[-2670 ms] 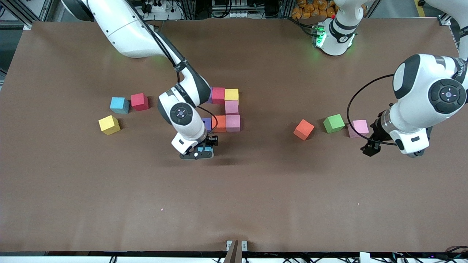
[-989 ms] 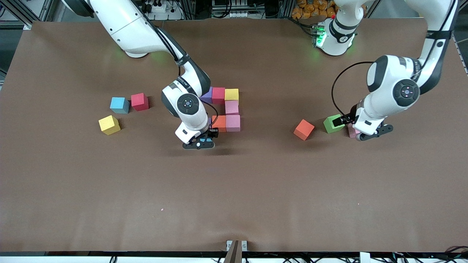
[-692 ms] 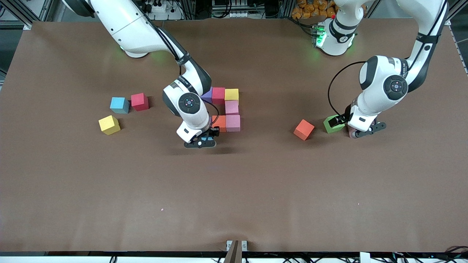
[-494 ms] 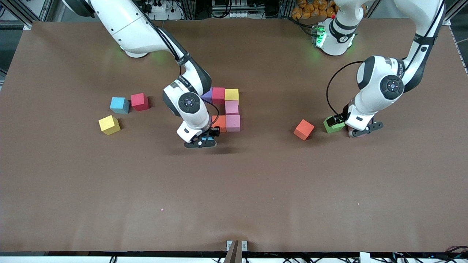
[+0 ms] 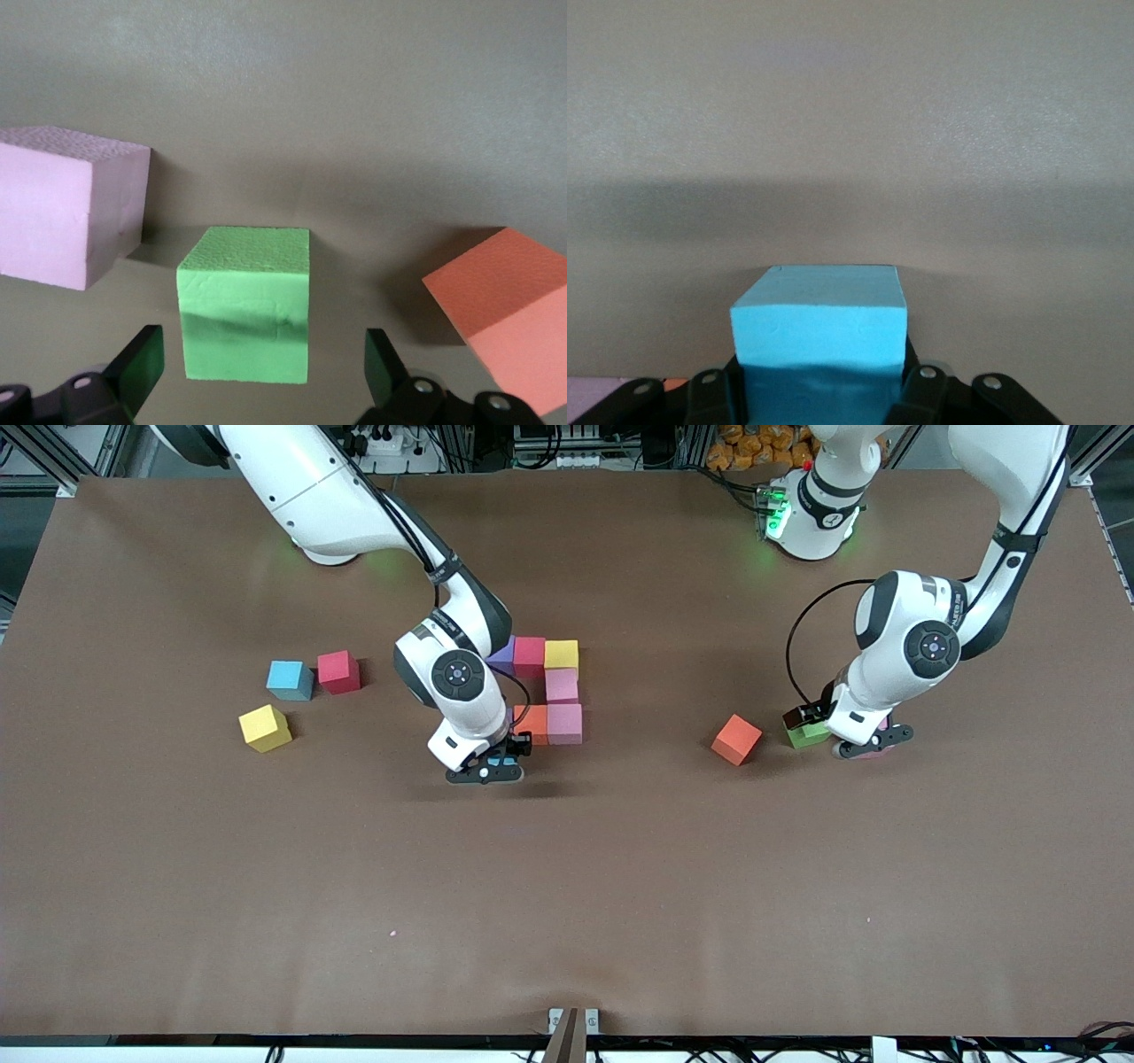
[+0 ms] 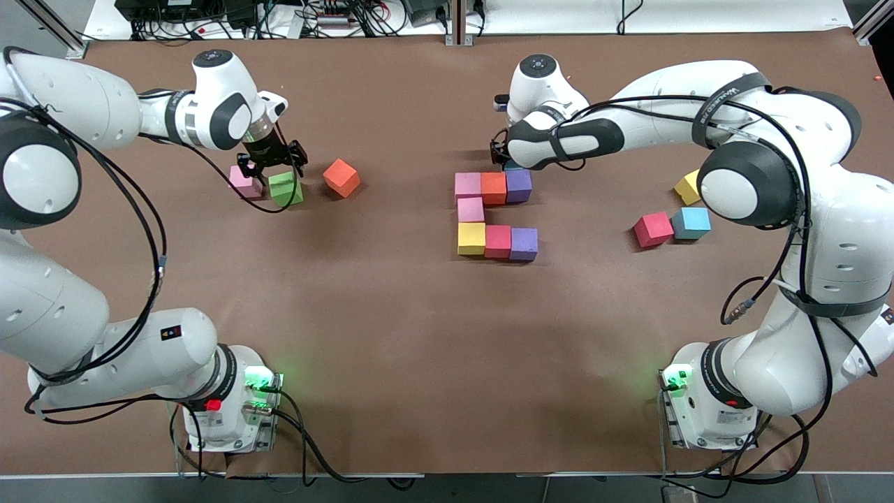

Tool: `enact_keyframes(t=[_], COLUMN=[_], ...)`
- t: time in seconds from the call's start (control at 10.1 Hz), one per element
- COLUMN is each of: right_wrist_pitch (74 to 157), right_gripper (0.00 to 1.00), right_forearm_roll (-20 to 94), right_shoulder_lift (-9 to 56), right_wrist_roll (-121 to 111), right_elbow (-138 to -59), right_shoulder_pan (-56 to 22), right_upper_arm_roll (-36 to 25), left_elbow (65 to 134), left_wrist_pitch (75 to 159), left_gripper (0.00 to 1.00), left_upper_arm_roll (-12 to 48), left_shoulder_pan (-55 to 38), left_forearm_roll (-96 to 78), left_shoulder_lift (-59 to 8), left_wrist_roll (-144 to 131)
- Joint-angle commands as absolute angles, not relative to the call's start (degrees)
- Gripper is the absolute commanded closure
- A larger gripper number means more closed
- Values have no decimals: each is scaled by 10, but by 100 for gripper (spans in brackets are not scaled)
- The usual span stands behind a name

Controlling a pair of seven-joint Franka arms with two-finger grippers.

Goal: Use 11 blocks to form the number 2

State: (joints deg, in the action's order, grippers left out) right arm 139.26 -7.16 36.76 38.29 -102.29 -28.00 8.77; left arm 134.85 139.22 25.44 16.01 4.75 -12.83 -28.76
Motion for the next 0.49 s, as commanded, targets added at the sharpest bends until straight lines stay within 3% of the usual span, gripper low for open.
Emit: enact_keyframes(t=[0.0,0.1,0.3,0.4], right_wrist_pitch=[1404,1409,1408,1405], right_gripper=[39,34,0,0], right_forearm_roll=[-82,-80,-70,-70], right_shoulder_lift=[369,369,367,361], right_wrist_roll=[398,402,402,397], right_elbow=[-1030,-1030,-1030,-1029], right_shoulder_pan=[-267,-265,-260,-259], right_upper_arm_roll=[100,101,105,106], left_elbow=[1352,1351,1347,1346], left_wrist_pitch=[1398,1398,1400,1404], left_gripper=[0,0,0,0], left_upper_arm_roll=[255,255,256,256], left_shoulder_pan=[164,166,169,169], left_forearm_roll=[77,107,168,174], left_shoulder_lift=[-136,-148,-173,-177], left_wrist_roll=[-306,-323,-371,-382])
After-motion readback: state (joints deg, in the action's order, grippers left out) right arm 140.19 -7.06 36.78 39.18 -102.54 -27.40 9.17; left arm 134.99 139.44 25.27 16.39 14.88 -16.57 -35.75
